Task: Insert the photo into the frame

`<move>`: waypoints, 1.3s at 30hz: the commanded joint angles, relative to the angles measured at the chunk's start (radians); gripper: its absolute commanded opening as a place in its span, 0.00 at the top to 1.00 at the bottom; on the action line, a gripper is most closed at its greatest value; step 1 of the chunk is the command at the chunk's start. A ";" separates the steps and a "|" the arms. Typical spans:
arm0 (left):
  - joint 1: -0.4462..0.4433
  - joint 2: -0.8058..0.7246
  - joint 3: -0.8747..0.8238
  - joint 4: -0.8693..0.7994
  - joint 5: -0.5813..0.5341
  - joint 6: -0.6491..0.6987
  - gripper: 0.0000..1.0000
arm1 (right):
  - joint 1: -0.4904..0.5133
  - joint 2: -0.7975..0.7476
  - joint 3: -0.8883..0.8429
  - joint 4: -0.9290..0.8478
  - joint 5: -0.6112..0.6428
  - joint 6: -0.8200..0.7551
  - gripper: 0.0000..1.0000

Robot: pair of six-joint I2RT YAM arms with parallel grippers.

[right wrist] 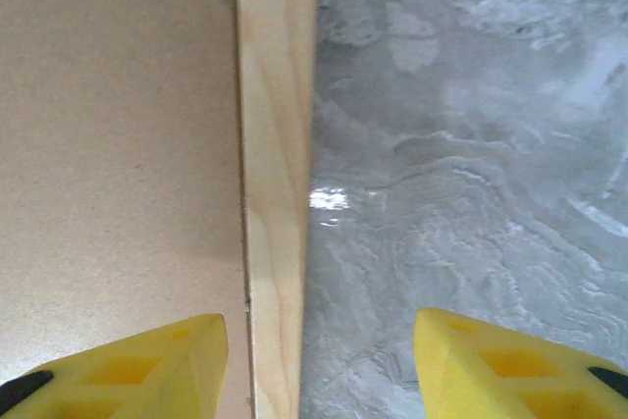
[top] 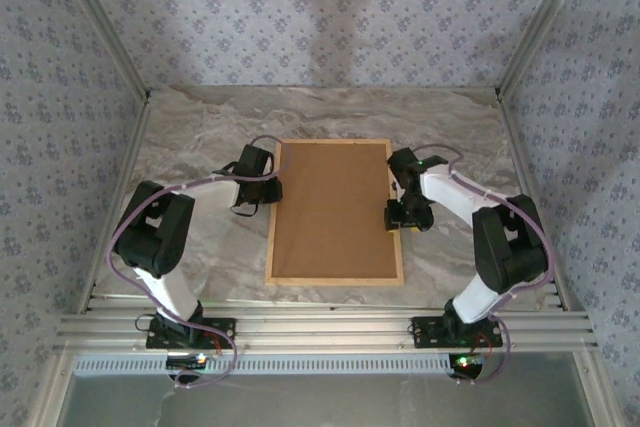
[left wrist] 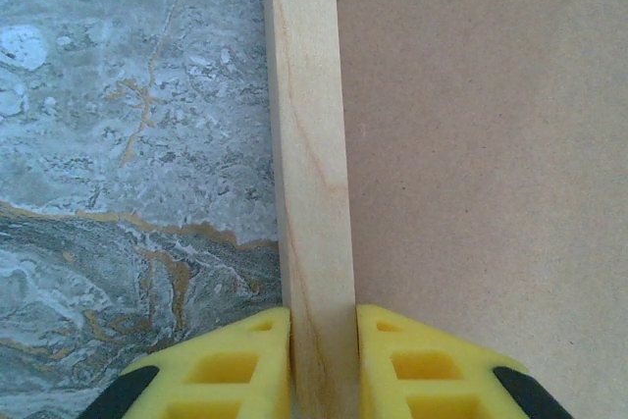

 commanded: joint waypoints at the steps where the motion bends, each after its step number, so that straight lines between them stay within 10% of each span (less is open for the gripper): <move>1: -0.006 0.044 -0.045 -0.092 -0.011 0.026 0.79 | -0.009 0.018 0.007 -0.026 0.024 -0.018 0.46; 39: -0.005 0.044 -0.053 -0.084 -0.012 0.022 0.79 | 0.062 0.090 -0.087 0.072 -0.074 0.028 0.50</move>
